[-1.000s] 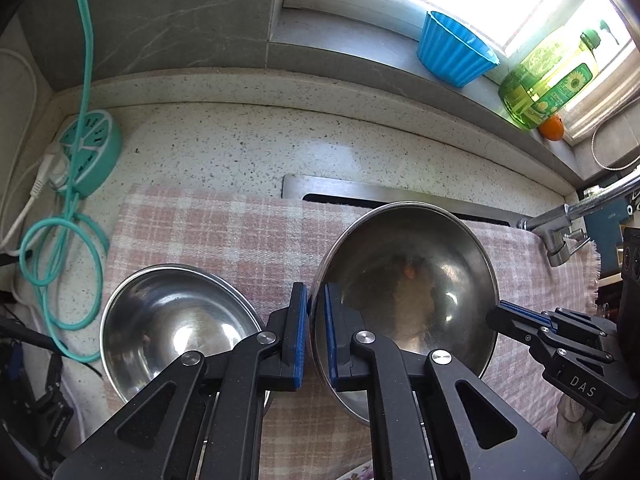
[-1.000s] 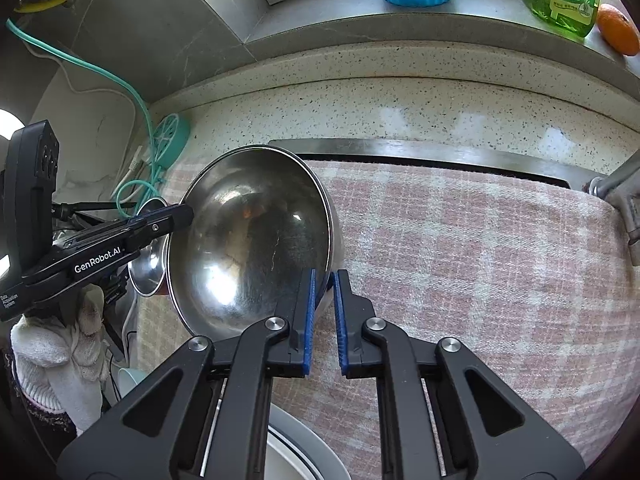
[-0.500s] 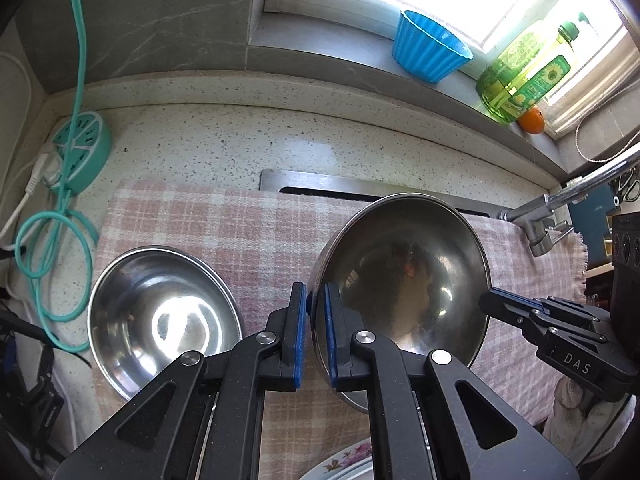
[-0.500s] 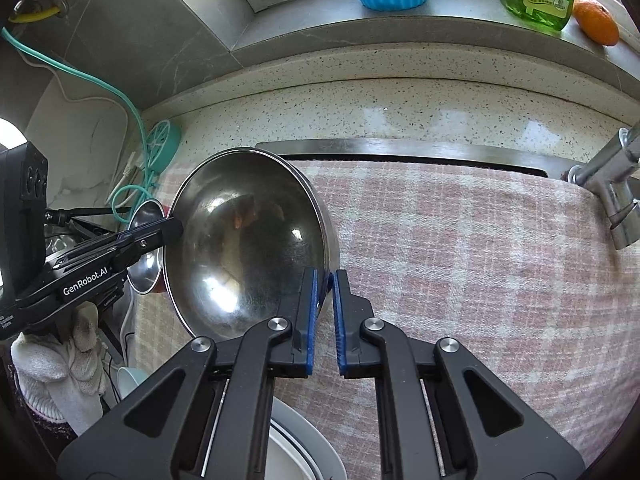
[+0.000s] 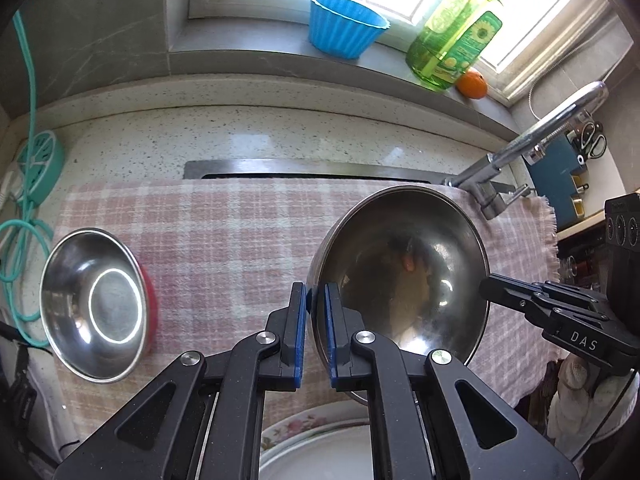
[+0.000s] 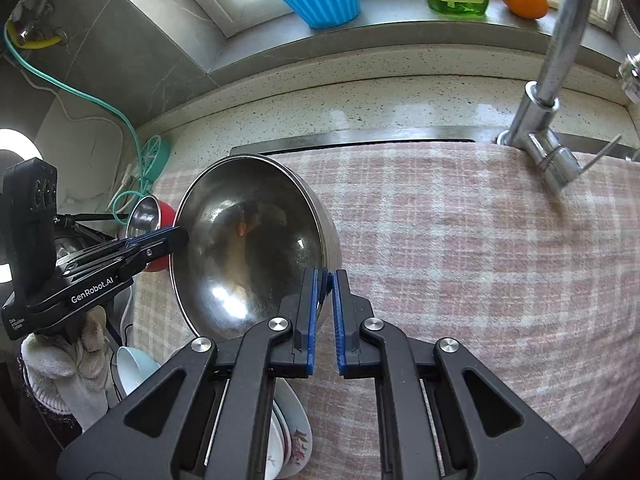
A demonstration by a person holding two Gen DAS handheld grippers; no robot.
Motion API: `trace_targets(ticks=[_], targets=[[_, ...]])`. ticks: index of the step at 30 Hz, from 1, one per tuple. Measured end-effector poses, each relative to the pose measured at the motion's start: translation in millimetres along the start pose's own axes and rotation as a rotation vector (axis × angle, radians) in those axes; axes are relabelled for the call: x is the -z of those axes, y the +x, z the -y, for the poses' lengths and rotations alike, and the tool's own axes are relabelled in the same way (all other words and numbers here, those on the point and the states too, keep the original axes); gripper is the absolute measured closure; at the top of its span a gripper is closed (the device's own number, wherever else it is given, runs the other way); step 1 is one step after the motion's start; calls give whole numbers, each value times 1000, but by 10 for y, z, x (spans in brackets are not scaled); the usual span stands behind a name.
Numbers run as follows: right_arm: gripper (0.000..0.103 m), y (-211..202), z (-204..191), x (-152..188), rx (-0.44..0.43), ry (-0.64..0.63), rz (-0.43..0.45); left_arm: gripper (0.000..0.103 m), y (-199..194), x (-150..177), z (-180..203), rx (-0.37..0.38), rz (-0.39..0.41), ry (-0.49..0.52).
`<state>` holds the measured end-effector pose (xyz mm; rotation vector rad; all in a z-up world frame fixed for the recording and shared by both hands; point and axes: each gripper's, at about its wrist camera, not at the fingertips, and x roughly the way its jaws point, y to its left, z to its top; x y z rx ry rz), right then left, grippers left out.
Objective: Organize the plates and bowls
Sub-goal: 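Carry the large steel bowl beside the plate stack and open the right gripper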
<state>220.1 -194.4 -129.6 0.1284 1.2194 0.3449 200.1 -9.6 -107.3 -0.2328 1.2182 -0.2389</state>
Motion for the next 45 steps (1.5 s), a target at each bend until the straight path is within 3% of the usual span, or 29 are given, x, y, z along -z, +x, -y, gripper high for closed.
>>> trace_targets(ticks=[18, 26, 31, 45], targets=[[95, -511, 754, 860, 48, 145, 13, 96, 74, 389, 801, 148, -76, 147], [95, -551, 939, 1210, 48, 183, -18, 96, 163, 552, 1049, 163, -121, 198], [95, -554, 1031, 1333, 34, 204, -32, 96, 198, 642, 1160, 155, -135, 224], [95, -465, 1092, 1387, 14, 208, -33, 96, 389, 698, 1110, 150, -159, 169]])
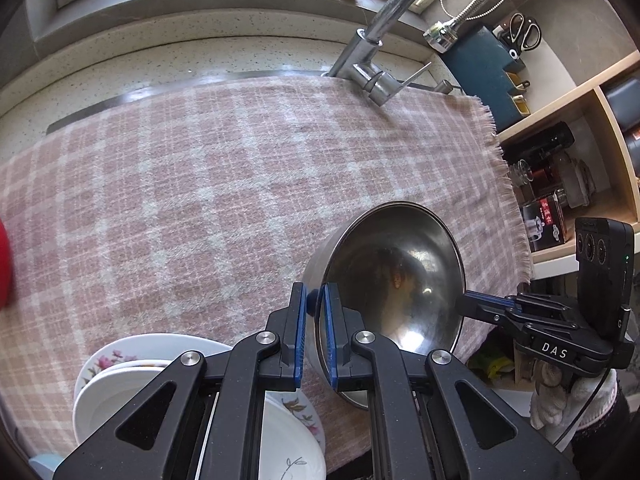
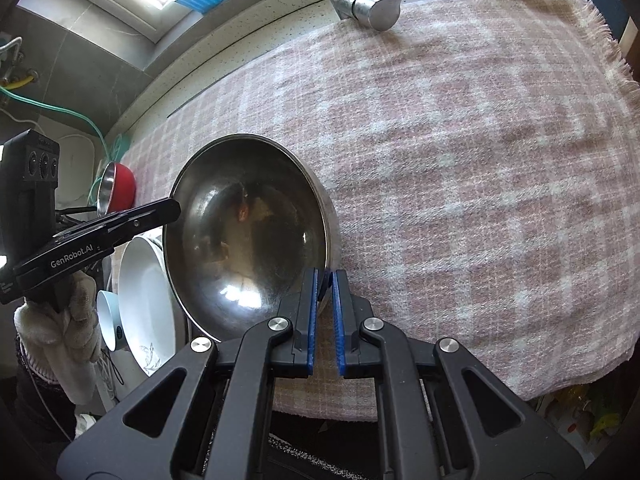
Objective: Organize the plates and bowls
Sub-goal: 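Carry the large steel bowl beside the plate stack and open the right gripper, then move the right gripper to the red-bottomed steel bowl rim and close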
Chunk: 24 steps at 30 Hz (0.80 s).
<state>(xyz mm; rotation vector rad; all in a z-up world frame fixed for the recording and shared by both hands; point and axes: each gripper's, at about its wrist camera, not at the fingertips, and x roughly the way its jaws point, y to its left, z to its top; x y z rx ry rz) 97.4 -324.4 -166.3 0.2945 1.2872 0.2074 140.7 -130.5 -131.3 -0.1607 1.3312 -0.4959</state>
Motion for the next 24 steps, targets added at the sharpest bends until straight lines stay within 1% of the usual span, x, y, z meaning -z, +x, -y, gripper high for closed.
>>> trace_targets(ticks=[5, 7, 8, 9, 10, 11, 12, 13, 14, 15, 16, 17, 18, 19, 20, 21, 24], targets=[[95, -53, -87, -42, 39, -58, 36, 96, -18, -12, 14, -12, 20, 7], [92, -80, -116, -51, 48, -81, 48, 95, -35, -19, 11, -12, 25, 8], [83, -97, -134, -53, 57, -89, 58, 93, -49, -21, 8, -15, 31, 7], [69, -120, -150, -52, 64, -97, 74, 92, -68, -22, 4, -16, 39, 7], [62, -145, -167, -52, 69, -105, 92, 91, -87, -23, -1, -18, 46, 7], [51, -167, -182, -54, 74, -111, 107, 91, -100, -23, -2, -22, 50, 8], [44, -184, -196, -56, 75, -114, 119, 91, -111, -23, -1, -21, 54, 8], [41, -202, -205, -59, 69, -116, 128, 90, -125, -18, -7, -20, 58, 9], [38, -214, -213, -61, 62, -117, 134, 83, -134, -15, -7, -22, 59, 10], [35, -226, -221, -58, 60, -119, 139, 79, -142, -9, -4, -23, 62, 12], [34, -236, -235, -53, 63, -124, 147, 71, -151, 1, -2, -23, 65, 14], [33, -246, -254, -48, 70, -132, 157, 66, -161, 10, 0, -24, 70, 15], [32, -258, -273, -43, 81, -143, 168, 65, -172, 20, 2, -28, 76, 15], [31, -274, -293, -32, 90, -153, 180, 61, -182, 31, 3, -32, 80, 13], [28, -297, -308, -19, 93, -158, 192, 57, -196, 45, 0, -36, 84, 9], [25, -318, -318, -12, 87, -159, 202, 56, -216, 62, -3, -35, 90, 5], [24, -367, -344, -15, 61, -147, 220, 56, -311, 136, -30, -37, 124, -12]])
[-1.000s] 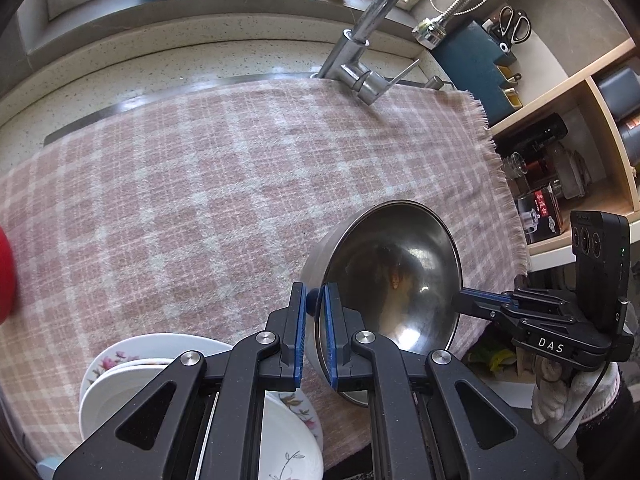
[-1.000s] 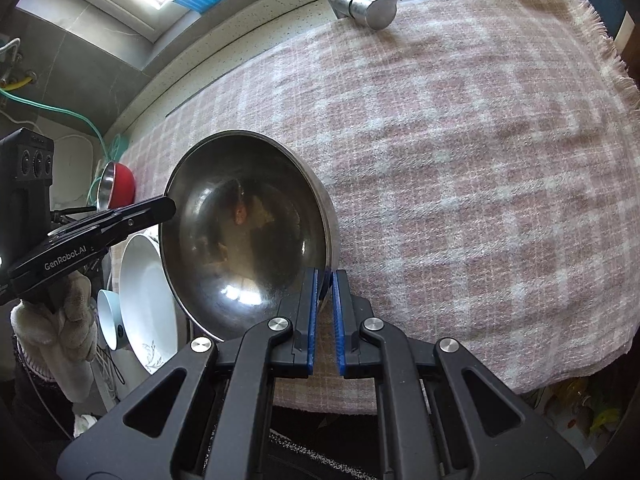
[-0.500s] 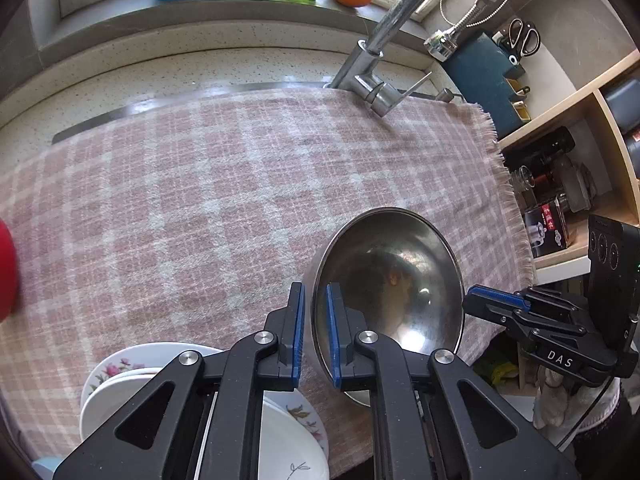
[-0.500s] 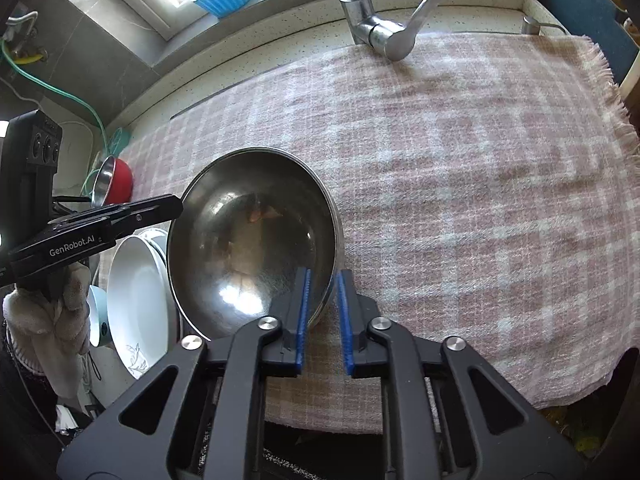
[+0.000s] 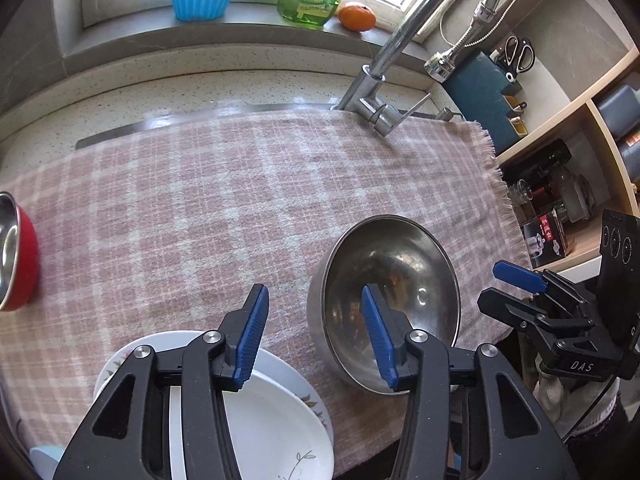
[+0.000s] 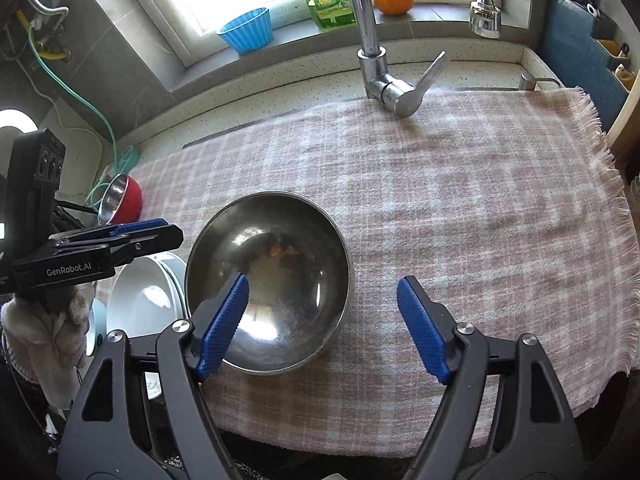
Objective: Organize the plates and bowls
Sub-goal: 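Move the right gripper to the red-bottomed steel bowl rim and close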
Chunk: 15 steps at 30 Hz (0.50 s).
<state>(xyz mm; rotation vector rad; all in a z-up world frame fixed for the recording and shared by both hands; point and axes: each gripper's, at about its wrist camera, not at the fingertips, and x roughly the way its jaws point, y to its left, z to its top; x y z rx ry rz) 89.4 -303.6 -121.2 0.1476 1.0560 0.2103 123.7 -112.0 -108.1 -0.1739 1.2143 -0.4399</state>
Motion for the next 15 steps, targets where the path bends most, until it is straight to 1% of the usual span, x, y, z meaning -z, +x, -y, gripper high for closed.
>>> trace_targets(ticks=[5, 11, 15], targets=[[24, -101, -118, -45, -17, -2, 43, 53, -231, 157, -129, 17, 56, -53], [21, -116, -357, -102, -78, -9, 62, 53, -554, 389, -385, -3, 131, -136], [21, -79, -594, -122, -112, -41, 61, 53, -767, 565, -631, -20, 174, -218]])
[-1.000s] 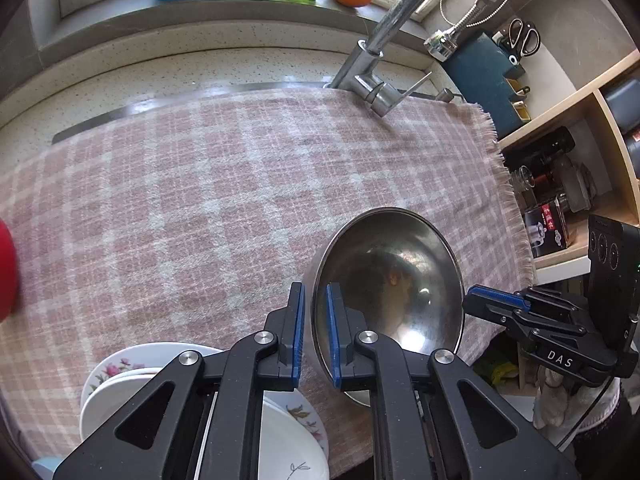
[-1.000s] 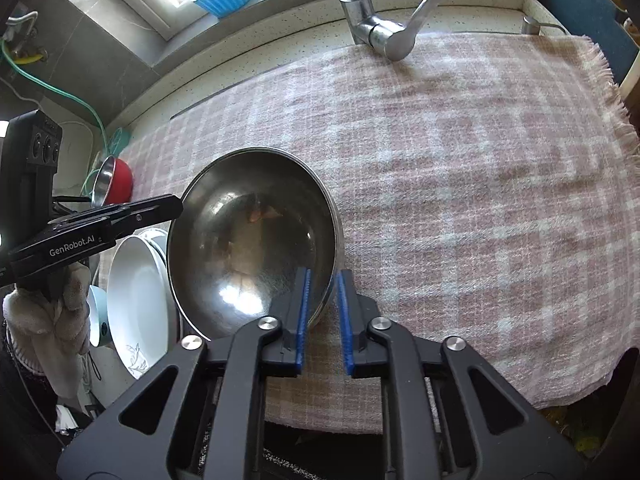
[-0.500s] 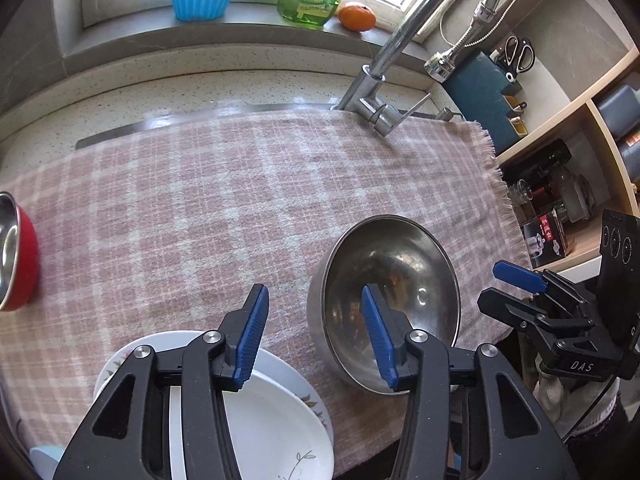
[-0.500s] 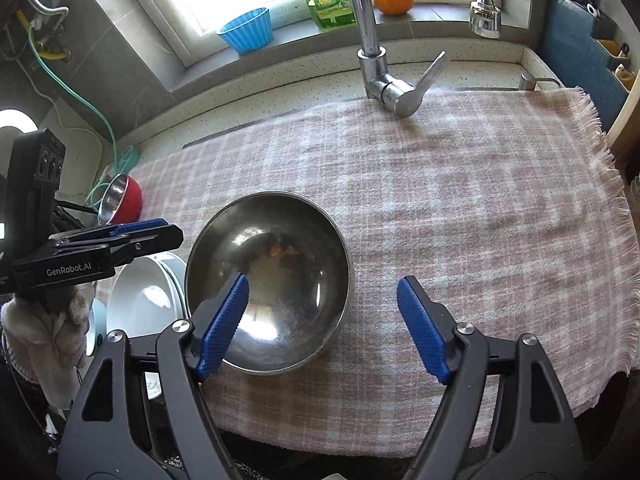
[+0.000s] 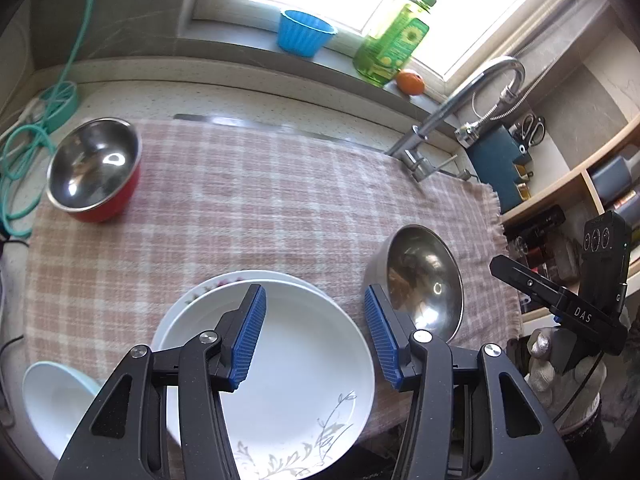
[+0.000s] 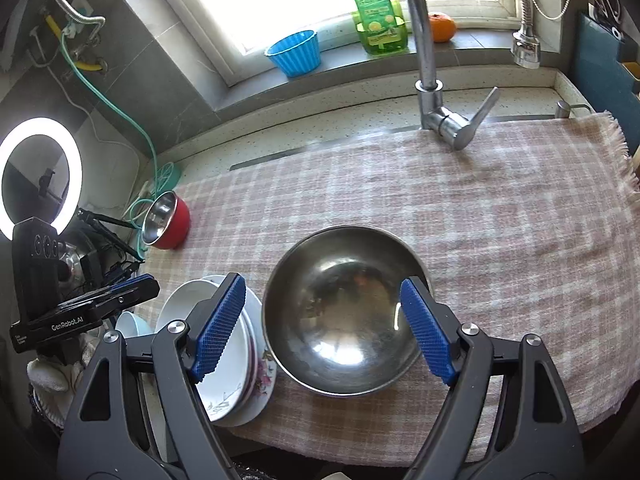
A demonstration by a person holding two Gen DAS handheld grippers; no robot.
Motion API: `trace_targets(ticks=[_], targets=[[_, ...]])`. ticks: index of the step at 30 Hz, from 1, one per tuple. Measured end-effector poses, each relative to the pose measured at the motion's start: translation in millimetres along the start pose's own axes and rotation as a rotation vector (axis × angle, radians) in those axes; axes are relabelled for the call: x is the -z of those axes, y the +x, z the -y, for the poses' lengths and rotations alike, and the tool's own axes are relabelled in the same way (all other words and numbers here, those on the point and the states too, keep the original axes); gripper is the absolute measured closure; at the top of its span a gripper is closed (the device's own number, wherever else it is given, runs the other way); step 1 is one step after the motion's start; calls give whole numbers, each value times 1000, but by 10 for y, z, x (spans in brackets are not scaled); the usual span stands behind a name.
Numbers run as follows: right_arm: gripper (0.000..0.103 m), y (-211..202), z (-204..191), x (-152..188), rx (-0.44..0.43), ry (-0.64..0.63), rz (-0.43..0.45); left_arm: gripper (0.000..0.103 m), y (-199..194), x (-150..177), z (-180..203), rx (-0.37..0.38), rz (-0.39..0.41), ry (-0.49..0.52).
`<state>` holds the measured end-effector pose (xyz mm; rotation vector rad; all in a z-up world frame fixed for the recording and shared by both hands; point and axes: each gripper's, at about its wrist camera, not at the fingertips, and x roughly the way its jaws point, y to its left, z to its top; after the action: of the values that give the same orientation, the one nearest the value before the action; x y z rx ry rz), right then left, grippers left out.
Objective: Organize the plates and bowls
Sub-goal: 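Move the right gripper to the red-bottomed steel bowl rim and close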
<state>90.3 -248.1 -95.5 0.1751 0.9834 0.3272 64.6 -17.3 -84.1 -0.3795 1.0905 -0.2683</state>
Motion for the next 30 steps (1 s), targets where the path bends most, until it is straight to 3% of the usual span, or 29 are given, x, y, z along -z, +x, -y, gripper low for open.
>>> trace_targets(ticks=[16, 23, 30], targets=[[21, 426, -979, -176, -133, -101, -38, 53, -716, 242, -1082, -133, 123, -220], [21, 718, -1381, -471, -168, -137, -74, 53, -748, 54, -1378, -189, 137, -218], [21, 1224, -1699, -716, -212, -142, -151, 53, -589, -298, -1597, -169, 133, -239]])
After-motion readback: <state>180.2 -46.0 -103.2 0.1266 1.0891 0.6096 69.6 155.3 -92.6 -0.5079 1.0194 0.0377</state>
